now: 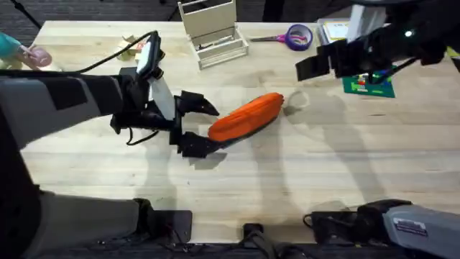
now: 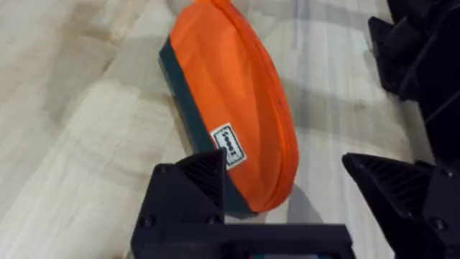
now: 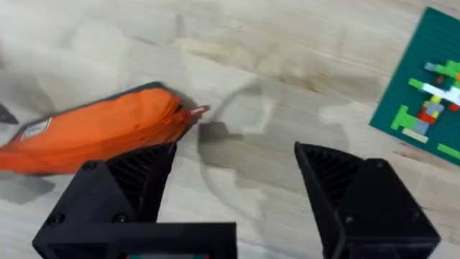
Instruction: Unzip the bag, pick up the pens from the table one at a time and place them inside, then zip the bag closed.
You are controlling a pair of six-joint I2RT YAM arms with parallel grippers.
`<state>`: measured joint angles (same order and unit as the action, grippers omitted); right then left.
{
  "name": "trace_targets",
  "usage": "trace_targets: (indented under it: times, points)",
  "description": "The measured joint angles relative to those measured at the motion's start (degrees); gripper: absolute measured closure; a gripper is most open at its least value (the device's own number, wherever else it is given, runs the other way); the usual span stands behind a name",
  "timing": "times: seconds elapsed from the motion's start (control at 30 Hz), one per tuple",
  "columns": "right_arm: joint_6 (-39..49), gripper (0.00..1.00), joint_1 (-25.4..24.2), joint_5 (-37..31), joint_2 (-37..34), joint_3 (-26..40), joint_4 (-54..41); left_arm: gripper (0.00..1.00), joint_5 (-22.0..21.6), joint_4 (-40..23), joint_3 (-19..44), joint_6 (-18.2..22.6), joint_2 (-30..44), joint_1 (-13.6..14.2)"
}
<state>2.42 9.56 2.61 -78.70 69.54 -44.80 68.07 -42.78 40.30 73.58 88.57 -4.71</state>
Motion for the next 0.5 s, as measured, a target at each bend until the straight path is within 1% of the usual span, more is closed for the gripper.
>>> trace_targets:
  times: [0.17,0.33,0.5]
  points:
    - [1.09,0.004,1.76,0.02,1.48,0.0,-0.75,0.006,-2.9,-5.43,2.38,-0.05,-1.32,0.0]
    - [1.37,0.004,1.76,0.0,5.8,0.0,-2.86,0.006,-7.44,-10.68,6.94,-0.68,-6.41,0.0]
    - [1.97,0.004,1.76,0.01,10.25,0.0,-5.91,0.006,-11.66,-11.89,11.8,-5.61,-11.89,0.0]
